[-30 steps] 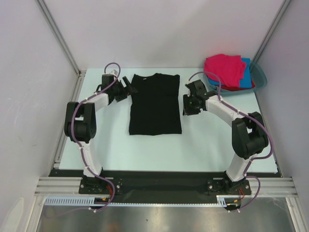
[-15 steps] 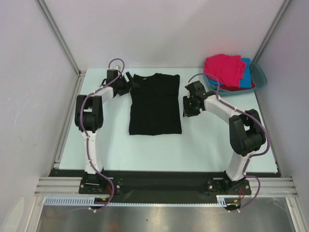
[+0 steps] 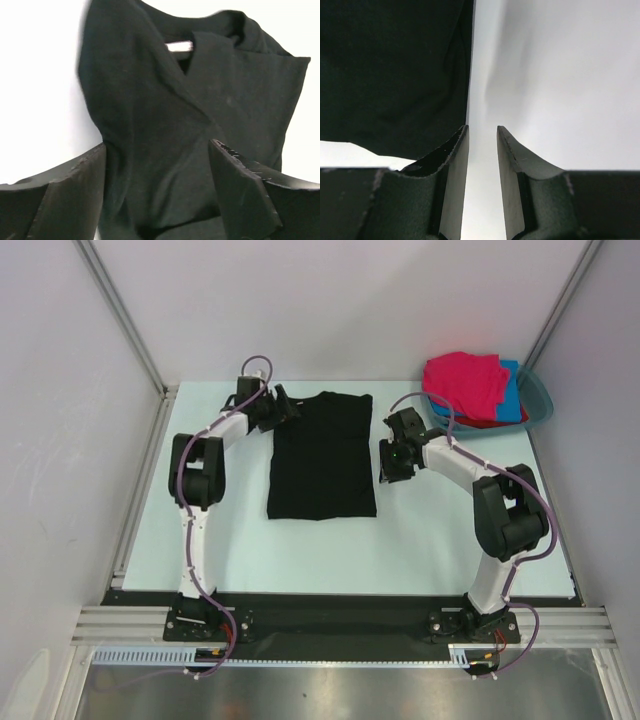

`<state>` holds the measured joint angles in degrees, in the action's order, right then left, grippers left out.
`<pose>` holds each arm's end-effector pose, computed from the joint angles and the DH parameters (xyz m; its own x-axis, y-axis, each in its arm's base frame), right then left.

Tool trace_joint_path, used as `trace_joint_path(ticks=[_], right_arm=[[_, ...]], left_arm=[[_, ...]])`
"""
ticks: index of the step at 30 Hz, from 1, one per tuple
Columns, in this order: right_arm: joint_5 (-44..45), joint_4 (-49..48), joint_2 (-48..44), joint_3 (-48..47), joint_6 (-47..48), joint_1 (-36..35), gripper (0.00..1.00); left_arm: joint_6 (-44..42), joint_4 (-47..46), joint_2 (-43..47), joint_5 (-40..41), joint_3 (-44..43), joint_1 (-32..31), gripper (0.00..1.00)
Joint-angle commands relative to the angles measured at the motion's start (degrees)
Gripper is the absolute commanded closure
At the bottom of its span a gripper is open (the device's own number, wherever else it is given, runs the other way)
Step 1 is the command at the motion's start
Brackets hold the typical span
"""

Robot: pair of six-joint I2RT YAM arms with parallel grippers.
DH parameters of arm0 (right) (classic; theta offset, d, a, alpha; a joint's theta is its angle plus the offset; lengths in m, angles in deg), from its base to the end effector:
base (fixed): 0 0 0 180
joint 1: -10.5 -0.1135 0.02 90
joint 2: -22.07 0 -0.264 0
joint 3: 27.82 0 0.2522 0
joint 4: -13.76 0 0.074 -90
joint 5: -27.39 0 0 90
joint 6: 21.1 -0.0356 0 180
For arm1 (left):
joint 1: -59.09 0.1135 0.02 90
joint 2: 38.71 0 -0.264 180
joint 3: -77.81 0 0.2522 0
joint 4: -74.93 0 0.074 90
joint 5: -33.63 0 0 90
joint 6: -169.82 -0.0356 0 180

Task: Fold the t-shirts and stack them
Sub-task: Fold the tshirt

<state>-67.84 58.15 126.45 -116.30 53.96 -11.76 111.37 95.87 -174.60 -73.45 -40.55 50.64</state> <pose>0.3526 0.1478 0.2051 -0.8847 -0.0847 -0.4584 -0.1976 0.9588 0.2043 0.5273 -0.0889 0.1541 -0.7169 -0.3992 -0.5716 -0.0084 0.8248 -0.5654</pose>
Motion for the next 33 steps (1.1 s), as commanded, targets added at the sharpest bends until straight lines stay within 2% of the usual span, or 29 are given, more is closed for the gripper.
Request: trace_joint_path(ticks=[1, 4, 7, 12, 16, 20, 25, 28, 33], right_arm=[[0.1, 0.1, 0.0, -2.3, 0.3, 0.2, 0.66], [0.1, 0.4, 0.1, -2.3, 0.3, 0.2, 0.66], [0.0, 0.5, -0.1, -2.2, 0.3, 0.3, 0.66], [0.0, 0.4, -0.7, -1.9, 0.2, 0.2, 0.66], [0.7, 0.1, -1.6, -1.4, 0.0, 0.3, 0.65], [2.6, 0.4, -2.0, -1.0, -0.7, 0.3, 0.65], [4.2, 0.7, -2.9, 0.2, -1.9, 0.6, 0.64], [4.1, 0.2, -4.6, 1.3, -2.7, 0.7, 0.59], [0.4, -1.9, -7.0, 5.0, -4.4, 1.8, 0.52]], left_arm=[[1.1, 0.9, -0.5, 0.3, -2.9, -1.5, 0.2], [2.3, 1.1, -1.1, 0.1, -3.4, -1.7, 0.32], [2.3, 2.1, -1.9, -0.1, -4.6, -1.7, 0.36], [0.3, 2.5, 1.8, 3.9, -2.0, -1.5, 0.24], [-1.8, 4.2, 9.7, 13.4, 3.0, -0.5, 0.17], [-2.1, 5.6, 16.4, 19.7, 8.5, 0.2, 0.12], [-1.1, 5.4, 22.9, 19.5, 17.7, 0.4, 0.11], [0.5, 3.5, 26.5, 17.3, 23.7, 0.4, 0.12], [4.8, -2.4, 32.0, 9.1, 34.4, 0.0, 0.12]])
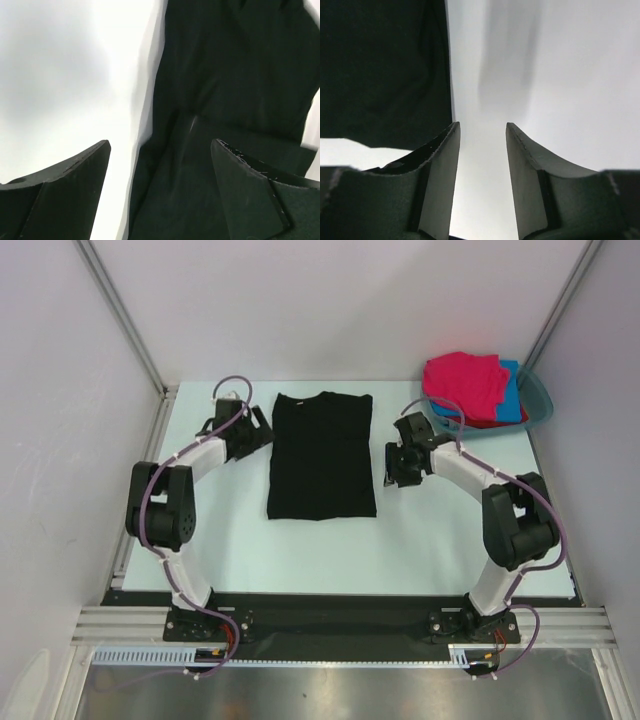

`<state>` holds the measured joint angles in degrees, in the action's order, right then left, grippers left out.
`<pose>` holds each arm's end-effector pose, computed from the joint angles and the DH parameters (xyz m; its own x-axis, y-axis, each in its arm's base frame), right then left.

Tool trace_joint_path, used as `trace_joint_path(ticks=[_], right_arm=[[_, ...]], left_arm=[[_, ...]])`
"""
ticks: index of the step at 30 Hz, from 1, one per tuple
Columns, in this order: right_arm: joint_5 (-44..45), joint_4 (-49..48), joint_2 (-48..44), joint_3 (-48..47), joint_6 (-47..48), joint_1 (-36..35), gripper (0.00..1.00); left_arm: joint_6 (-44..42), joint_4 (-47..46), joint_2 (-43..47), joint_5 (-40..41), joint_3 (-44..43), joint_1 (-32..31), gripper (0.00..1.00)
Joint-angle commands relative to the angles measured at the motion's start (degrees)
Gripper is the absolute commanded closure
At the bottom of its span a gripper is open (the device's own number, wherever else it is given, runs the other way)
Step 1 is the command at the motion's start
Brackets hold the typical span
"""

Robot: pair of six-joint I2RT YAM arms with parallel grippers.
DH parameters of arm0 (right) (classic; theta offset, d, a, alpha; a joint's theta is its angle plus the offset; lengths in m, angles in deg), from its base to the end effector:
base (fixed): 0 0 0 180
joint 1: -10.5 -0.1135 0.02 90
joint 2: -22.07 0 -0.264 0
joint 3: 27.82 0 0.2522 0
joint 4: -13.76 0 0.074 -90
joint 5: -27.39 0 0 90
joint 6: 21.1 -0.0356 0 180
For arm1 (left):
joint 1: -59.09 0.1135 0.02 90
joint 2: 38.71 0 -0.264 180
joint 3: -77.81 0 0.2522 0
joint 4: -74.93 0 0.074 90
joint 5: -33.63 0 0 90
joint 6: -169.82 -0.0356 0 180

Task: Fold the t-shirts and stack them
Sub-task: Fold the tshirt

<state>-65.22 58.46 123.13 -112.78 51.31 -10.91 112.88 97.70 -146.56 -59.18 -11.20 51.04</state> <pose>0.3405 0.1353 0.2070 -0.8911 -0.0251 -0.4530 -0.1217 0.9751 0.1853 0.4171 -0.0608 0.2106 -0.6472 -0.4588 -0.6089 -0.2110 0.8753 -0.4352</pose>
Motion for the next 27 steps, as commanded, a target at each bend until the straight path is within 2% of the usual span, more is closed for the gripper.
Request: trace_joint_path(ticks=[1, 9, 15, 21, 27], right_arm=[[-3.8, -2.8, -3.8, 2.2, -2.1, 1.3, 0.52], [-16.3, -7.8, -5.0, 8.3, -4.0, 2.3, 0.47], [-26.7, -16.1, -4.4, 14.2, -8.1, 3.2, 0.44], [-29.1, -19.5, -3.8, 18.0, -10.8, 3.4, 0.44], [-31.2, -23.0, -2.7, 20.9, -12.2, 3.4, 0.44]], left_arm=[[3.4, -4.7, 5.7, -5.5, 8.3, -0.7, 0.12], [4.8, -8.0, 14.9, -8.2, 23.4, -1.8, 0.11], [6.7, -12.6, 21.3, -11.3, 33.2, -2.3, 0.11], [7.8, -14.1, 24.6, -13.3, 38.9, -4.1, 0.1], [9.7, -18.1, 24.4, -14.1, 44.6, -5.4, 0.1]])
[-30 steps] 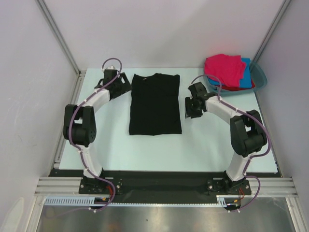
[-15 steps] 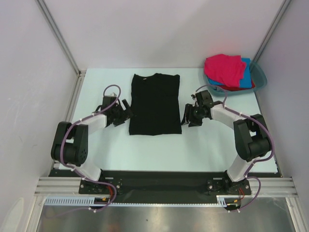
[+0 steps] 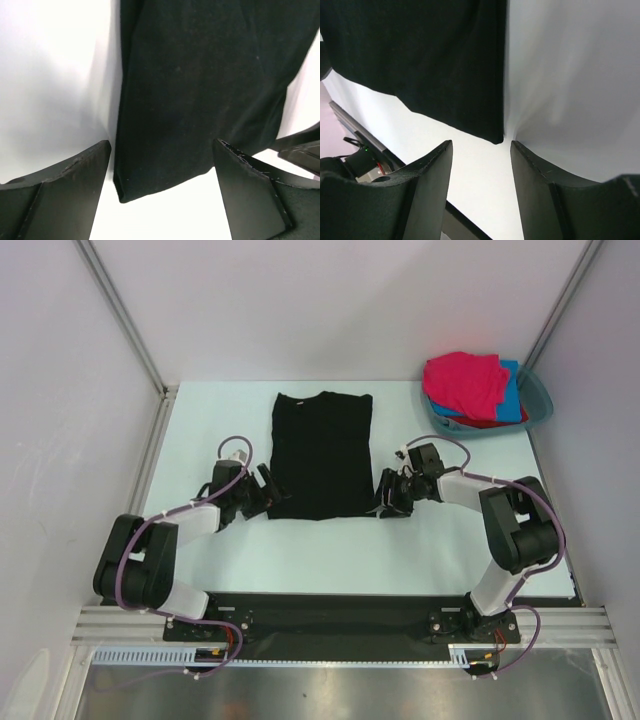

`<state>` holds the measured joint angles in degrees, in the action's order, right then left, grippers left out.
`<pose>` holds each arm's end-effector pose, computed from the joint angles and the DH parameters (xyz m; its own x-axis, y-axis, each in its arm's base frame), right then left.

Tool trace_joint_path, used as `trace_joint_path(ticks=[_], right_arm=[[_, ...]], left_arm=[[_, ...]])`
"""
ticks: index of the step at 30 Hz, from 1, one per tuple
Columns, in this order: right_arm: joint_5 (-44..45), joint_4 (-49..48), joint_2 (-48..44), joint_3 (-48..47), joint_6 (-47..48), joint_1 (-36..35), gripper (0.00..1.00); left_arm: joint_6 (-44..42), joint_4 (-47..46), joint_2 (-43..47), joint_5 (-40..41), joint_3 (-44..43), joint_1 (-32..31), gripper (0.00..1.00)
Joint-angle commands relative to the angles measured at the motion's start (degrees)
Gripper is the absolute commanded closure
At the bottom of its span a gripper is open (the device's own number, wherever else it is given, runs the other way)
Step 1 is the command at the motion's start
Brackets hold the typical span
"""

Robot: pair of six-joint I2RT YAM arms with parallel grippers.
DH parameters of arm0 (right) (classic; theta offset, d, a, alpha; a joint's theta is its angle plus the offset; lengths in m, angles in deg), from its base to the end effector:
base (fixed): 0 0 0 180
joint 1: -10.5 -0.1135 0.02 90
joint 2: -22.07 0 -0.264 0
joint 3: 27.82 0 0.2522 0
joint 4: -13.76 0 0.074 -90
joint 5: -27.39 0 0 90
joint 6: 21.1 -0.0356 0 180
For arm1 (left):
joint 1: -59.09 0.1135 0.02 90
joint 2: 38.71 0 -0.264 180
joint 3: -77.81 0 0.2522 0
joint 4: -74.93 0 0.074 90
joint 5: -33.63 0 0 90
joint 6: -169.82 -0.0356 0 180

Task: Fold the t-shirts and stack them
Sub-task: Fold the tshirt

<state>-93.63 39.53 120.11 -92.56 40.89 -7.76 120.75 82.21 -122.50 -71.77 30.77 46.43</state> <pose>0.2995 0.1181 0.1468 -0.9634 0.1059 -0.2462 -0.0766 0.7715 0.6317 0.2627 -0.0687 0.1498 -0.7728 -0.4738 -0.4223 -0.1439 0.7789 -0.6105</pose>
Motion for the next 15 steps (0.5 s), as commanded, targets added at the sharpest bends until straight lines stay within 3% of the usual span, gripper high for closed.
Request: trace_joint_path(ticks=[1, 15], right_arm=[[-3.1, -5.0, 0.8, 0.8, -2.0, 0.2, 0.44], [-4.9, -9.1, 5.6, -0.2, -2.6, 0.7, 0.46]], left_arm=[[2.1, -3.5, -0.4, -1.9, 3.9, -0.9, 0.1], [2.1, -2.5, 1.9, -1.3, 10.7, -3.2, 0.1]])
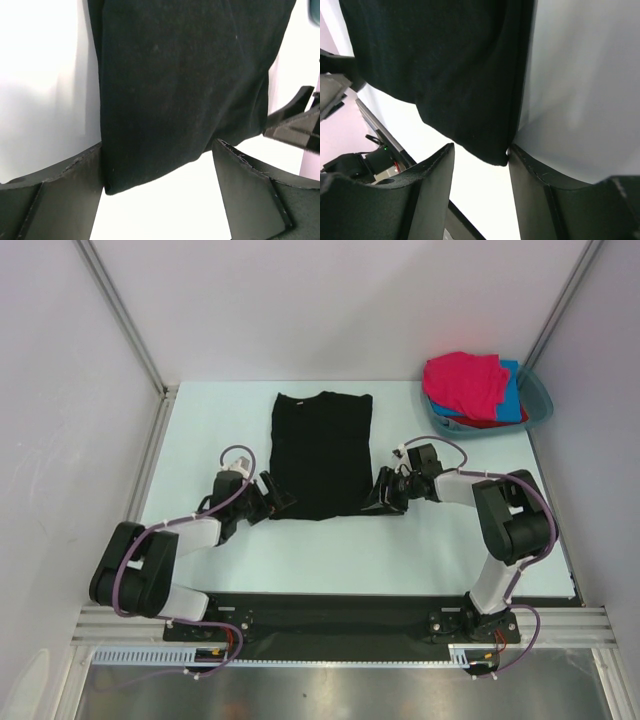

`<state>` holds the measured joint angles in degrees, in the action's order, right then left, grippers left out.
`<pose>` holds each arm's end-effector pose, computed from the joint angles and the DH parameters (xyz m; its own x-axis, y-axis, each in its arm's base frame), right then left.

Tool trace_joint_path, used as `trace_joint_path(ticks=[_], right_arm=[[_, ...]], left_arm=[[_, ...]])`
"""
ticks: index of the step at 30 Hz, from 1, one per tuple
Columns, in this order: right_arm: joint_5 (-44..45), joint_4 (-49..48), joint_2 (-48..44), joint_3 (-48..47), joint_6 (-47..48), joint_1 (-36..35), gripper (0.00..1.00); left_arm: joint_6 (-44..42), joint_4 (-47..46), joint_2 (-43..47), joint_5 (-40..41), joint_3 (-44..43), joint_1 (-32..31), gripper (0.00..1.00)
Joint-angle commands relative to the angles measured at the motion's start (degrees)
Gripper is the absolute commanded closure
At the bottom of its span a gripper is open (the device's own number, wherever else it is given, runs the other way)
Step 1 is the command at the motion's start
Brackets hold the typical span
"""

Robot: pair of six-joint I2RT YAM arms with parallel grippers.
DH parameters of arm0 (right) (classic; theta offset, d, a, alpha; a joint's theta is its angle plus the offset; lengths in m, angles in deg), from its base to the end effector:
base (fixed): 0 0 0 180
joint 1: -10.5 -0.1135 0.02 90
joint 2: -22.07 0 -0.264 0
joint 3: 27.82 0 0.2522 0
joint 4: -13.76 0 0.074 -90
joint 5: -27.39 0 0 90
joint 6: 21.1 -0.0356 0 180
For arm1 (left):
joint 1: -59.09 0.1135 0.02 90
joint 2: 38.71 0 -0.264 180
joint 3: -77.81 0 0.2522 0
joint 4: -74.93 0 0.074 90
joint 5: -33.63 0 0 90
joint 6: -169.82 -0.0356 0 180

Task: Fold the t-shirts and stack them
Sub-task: Fold the tshirt

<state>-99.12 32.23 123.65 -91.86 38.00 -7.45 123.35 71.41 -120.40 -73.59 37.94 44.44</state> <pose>0.3077 0.1220 0.1334 -0.9665 0.1208 -0.2264 -0.0790 0.6994 0.7104 0.2436 -0.0746 0.1396 -0.7559 -0.4824 -0.4426 -0.0749 0.7354 -0.6735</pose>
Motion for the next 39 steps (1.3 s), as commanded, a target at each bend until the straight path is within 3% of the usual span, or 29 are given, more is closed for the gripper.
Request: trace_joint_path(ticks=[1, 7, 13, 16, 17, 20, 29, 39], right_arm=[[0.7, -1.5, 2.4, -1.0, 0.5, 0.4, 0.47], [0.6, -1.6, 2.6, -0.8, 1.0, 0.7, 0.64], [0.8, -0.9, 2.0, -0.6, 1.7, 0.7, 0.85], [0.7, -0.9, 1.9, -0.6, 2.1, 0.7, 0.92], [0.7, -0.8, 1.9, -0.5, 2.1, 0.7, 0.97], [0.2, -1.0, 1.7, -0.3, 2.2, 0.7, 1.0], [1.4, 2.1, -2.3, 0.1, 4.5, 0.7, 1.0], [6.4, 10.8, -13.4, 1.8, 8.9, -0.5, 1.0]], left_arm=[[-0.5, 8.3, 0.0, 0.4, 4.3, -1.2, 0.1], [-0.5, 7.8, 0.3, 1.0, 5.7, -1.7, 0.19], [-0.5, 8.1, 0.0, 1.7, 5.9, -2.5, 0.41], [-0.5, 8.4, 0.5, 2.5, 6.5, -2.8, 0.6], [-0.6, 8.5, 0.5, 2.5, 6.5, -2.8, 0.73], [-0.5, 8.5, 0.6, 2.4, 6.9, -2.9, 1.0], [-2.0, 9.6, 2.4, 0.1, 5.6, -3.0, 1.0], [-2.7, 22.2, 17.2, 0.4, 3.1, -4.0, 1.0]])
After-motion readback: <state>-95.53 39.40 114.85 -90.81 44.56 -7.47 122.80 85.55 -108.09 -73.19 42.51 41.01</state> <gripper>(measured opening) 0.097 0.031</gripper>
